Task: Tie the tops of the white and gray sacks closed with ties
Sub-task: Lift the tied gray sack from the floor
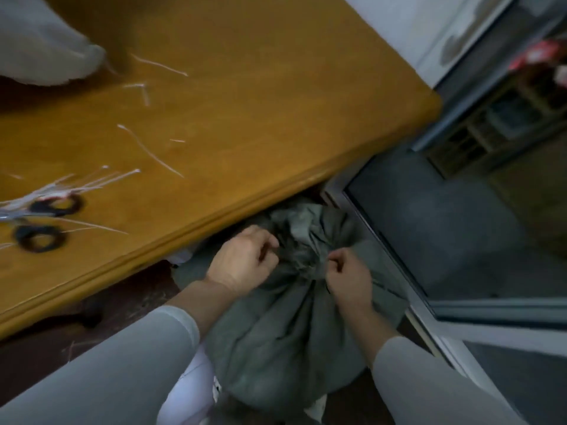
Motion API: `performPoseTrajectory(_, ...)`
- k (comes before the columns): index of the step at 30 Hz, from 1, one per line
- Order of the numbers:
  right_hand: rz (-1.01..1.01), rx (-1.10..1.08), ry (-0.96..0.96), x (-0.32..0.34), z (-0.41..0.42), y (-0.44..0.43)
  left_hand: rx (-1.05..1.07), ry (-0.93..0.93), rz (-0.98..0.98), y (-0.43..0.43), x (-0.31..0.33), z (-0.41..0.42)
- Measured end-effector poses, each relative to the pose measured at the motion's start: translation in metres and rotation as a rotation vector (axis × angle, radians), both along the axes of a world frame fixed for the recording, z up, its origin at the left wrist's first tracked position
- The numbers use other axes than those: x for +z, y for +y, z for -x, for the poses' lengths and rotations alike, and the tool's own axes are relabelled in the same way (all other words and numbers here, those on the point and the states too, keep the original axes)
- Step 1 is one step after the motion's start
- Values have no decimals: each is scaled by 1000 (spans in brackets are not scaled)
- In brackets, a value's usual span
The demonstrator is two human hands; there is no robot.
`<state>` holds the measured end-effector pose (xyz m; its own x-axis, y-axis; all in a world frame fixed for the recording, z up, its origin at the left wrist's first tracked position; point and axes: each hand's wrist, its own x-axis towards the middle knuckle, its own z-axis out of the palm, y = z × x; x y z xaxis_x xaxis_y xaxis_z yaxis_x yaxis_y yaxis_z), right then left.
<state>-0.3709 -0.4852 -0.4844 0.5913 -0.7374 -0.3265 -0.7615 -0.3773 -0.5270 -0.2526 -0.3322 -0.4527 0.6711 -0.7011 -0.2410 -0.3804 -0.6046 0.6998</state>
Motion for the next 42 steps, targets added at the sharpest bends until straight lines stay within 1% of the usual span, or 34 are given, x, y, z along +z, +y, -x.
performPoseTrajectory(3,-86,-38,24,-25,30,-34,60,145,-117,-46,-18,18)
performPoseTrajectory(5,-149,-23,3,-39,39,-50,101,251,-148,-71,-31,29)
performPoseTrajectory(6,-174,-13,-15,-44,41,-57,129,271,-166,-82,-38,33)
performPoseTrajectory(9,-163,62,-21,-64,39,-74,201,264,-286,-108,-58,38)
performPoseTrajectory(11,-94,140,-29,-76,35,-82,228,252,-374,-117,-72,35)
performPoseTrajectory(13,22,228,-108,-83,29,-90,251,226,-412,-120,-86,31)
performPoseTrajectory(14,54,276,-152,-89,27,-94,258,204,-427,-119,-92,29)
performPoseTrajectory(15,42,323,-157,-92,23,-98,261,179,-444,-118,-98,28)
performPoseTrajectory(16,4,370,-129,-94,19,-101,259,157,-461,-117,-103,28)
performPoseTrajectory(18,-45,496,-5,-103,12,-108,255,121,-478,-114,-111,27)
performPoseTrajectory(21,69,621,137,-115,8,-112,266,102,-474,-109,-123,25)
performPoseTrajectory(23,100,630,146,-119,5,-111,285,111,-430,-107,-129,23)
performPoseTrajectory(24,95,625,136,-120,2,-110,319,125,-378,-106,-130,23)
performPoseTrajectory(27,37,623,141,-127,-9,-112,529,185,-157,-102,-130,25)
performPoseTrajectory(29,-25,623,166,-129,-14,-114,637,135,-106,-97,-132,27)
performPoseTrajectory(30,-40,619,185,-129,-15,-114,665,104,-129,-94,-134,27)
performPoseTrajectory(31,-38,613,207,-130,-17,-114,666,73,-213,-91,-137,27)
performPoseTrajectory(33,-15,613,269,-131,-20,-112,582,18,-538,-86,-145,27)
performPoseTrajectory(34,-2,617,307,-132,-22,-110,527,1,-659,-85,-148,27)
performPoseTrajectory(35,11,616,343,-132,-24,-109,490,-7,-722,-84,-152,28)
performPoseTrajectory(37,45,620,394,-134,-26,-108,466,31,-759,-85,-156,30)
performPoseTrajectory(39,104,658,430,-136,-27,-107,498,102,-752,-85,-161,30)
performPoseTrajectory(40,128,688,445,-138,-26,-106,525,104,-749,-84,-162,31)
performPoseTrajectory(41,144,719,457,-139,-25,-106,553,60,-736,-83,-162,32)
performPoseTrajectory(42,150,744,469,-140,-24,-107,582,-9,-682,-80,-162,33)
